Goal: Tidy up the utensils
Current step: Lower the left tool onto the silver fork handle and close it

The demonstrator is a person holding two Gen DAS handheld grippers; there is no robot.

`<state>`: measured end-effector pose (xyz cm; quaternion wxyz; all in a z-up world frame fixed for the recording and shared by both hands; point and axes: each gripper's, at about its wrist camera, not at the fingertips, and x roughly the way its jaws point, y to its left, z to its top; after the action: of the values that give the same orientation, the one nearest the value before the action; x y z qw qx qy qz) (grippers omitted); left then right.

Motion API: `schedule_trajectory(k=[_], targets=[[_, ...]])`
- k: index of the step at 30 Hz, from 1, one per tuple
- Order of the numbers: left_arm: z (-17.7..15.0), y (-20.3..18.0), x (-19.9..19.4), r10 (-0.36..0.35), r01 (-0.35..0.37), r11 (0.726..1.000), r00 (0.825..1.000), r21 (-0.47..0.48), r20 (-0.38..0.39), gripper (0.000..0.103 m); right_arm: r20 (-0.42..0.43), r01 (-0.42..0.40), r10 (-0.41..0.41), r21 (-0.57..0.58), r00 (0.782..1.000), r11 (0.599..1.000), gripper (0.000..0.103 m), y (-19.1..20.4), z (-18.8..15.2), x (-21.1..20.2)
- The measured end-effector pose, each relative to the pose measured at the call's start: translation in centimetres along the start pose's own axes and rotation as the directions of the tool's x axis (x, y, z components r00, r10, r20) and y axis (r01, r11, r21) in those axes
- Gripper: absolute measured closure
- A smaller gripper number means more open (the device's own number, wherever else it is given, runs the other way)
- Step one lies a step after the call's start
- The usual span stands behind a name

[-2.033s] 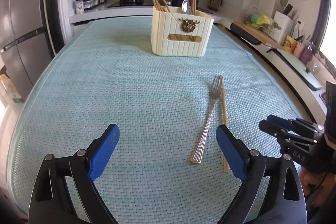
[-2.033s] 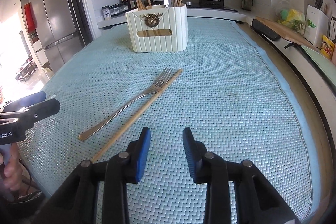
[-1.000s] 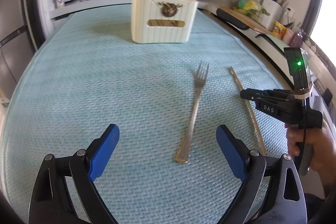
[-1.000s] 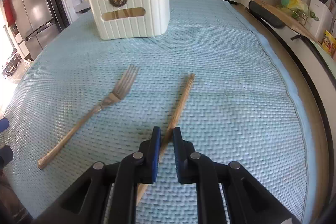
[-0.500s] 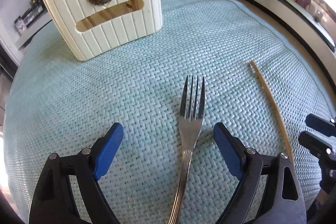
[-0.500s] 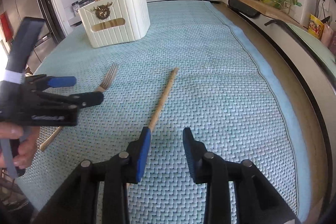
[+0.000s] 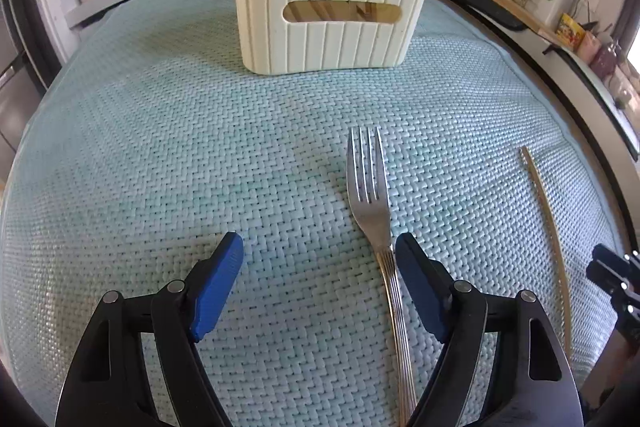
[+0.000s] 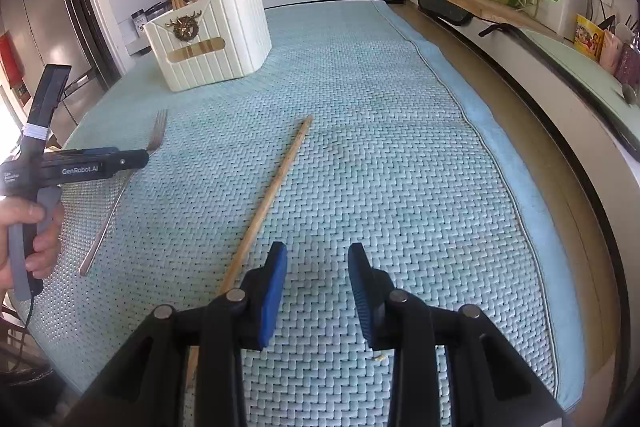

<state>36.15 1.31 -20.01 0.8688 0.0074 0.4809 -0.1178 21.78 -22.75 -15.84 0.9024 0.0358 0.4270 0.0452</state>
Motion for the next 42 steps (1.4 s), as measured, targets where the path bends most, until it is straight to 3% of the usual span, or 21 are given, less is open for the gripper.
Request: schedule_trajectory(k=[4,9,10,12,13,16,19,20,24,30,31,32,34,35,39,40,41,42], targets=[[0.5,-0.7,-0.1,-0.024,0.024,1.0,1.0,-0.012,0.014,0.02,0.01,-0.005,0.005,0.001,1.0,1.0,0.071,0.4,0.2,-0.2],[2.3,-3.6,2.8,0.116,-0.115,0.991,0.993,0.074,-0.01,0.021,0.016,-0.006,0.006,-0.003,1.0,1.0,0.071,0.7,0.5,-0.2],[2.5,-3.7,2.8,0.113,-0.113,0.991,0.994,0.068,-0.001,0.029,0.018,-0.007,0.007,0.0,1.0,1.0,0.071,0.7,0.6,-0.3],[2.7,-3.9,2.5,0.078,-0.078,0.995,0.997,0.065,0.001,0.058,0.027,-0.007,0.007,0.004,1.0,1.0,0.071,0.6,0.7,-0.6],[2.7,-4.2,2.2,0.077,-0.077,0.994,0.997,0.081,0.007,0.078,0.032,-0.005,0.005,0.005,0.999,1.0,0.071,0.5,0.7,-0.8],[2.7,-4.5,1.8,0.059,-0.06,0.993,0.998,0.102,0.012,0.08,0.036,0.004,-0.004,0.01,0.999,1.0,0.071,0.0,0.6,-1.1],[3.0,-3.2,0.9,-0.032,0.031,0.998,0.999,0.045,0.017,0.083,0.029,0.009,-0.009,0.01,1.0,1.0,0.07,-0.4,0.5,-0.8],[3.1,-2.6,0.4,-0.06,0.059,0.998,0.998,0.022,0.026,0.102,0.026,0.008,-0.008,0.013,1.0,1.0,0.07,-0.5,0.5,-0.7],[2.6,-0.3,-2.2,-0.098,0.1,0.995,0.993,-0.031,0.063,0.103,0.028,-0.001,0.0,0.029,1.0,1.0,0.07,-0.7,0.8,-0.5],[2.0,1.5,-2.9,-0.068,0.07,0.997,0.997,-0.034,0.046,0.098,0.026,-0.006,0.006,0.012,1.0,1.0,0.07,0.0,1.3,-0.2],[1.8,1.8,-3.3,-0.073,0.075,0.996,0.996,-0.039,0.057,0.088,0.028,-0.007,0.007,0.009,1.0,1.0,0.07,0.1,1.4,-0.2],[1.7,2.0,-3.7,-0.074,0.077,0.996,0.995,-0.045,0.07,0.069,0.029,-0.009,0.009,0.006,1.0,1.0,0.07,0.3,1.4,-0.3],[1.1,1.9,-3.2,-0.031,0.038,0.997,0.994,-0.062,0.104,0.043,0.029,-0.015,0.015,0.001,0.999,1.0,0.07,0.5,1.4,-0.4],[1.6,2.1,-2.1,-0.001,0.009,0.998,0.994,-0.069,0.11,0.038,0.027,-0.017,0.017,-0.005,1.0,1.0,0.07,0.7,1.4,-0.3],[3.4,1.9,0.9,0.084,-0.08,0.994,0.995,-0.081,0.053,0.04,0.021,-0.023,0.024,-0.021,1.0,1.0,0.07,1.3,1.4,0.0],[3.7,1.8,1.7,0.096,-0.094,0.992,0.995,-0.082,0.027,0.048,0.019,-0.025,0.026,-0.021,0.999,0.999,0.07,1.4,1.4,0.1],[3.8,1.7,2.3,0.087,-0.086,0.993,0.996,-0.085,0.003,0.077,0.02,-0.028,0.028,-0.02,0.999,0.999,0.07,1.5,1.4,0.0],[3.7,1.5,2.2,0.098,-0.097,0.992,0.995,-0.076,0.016,0.078,0.024,-0.029,0.029,-0.019,0.999,0.999,0.07,1.6,1.4,-0.1]])
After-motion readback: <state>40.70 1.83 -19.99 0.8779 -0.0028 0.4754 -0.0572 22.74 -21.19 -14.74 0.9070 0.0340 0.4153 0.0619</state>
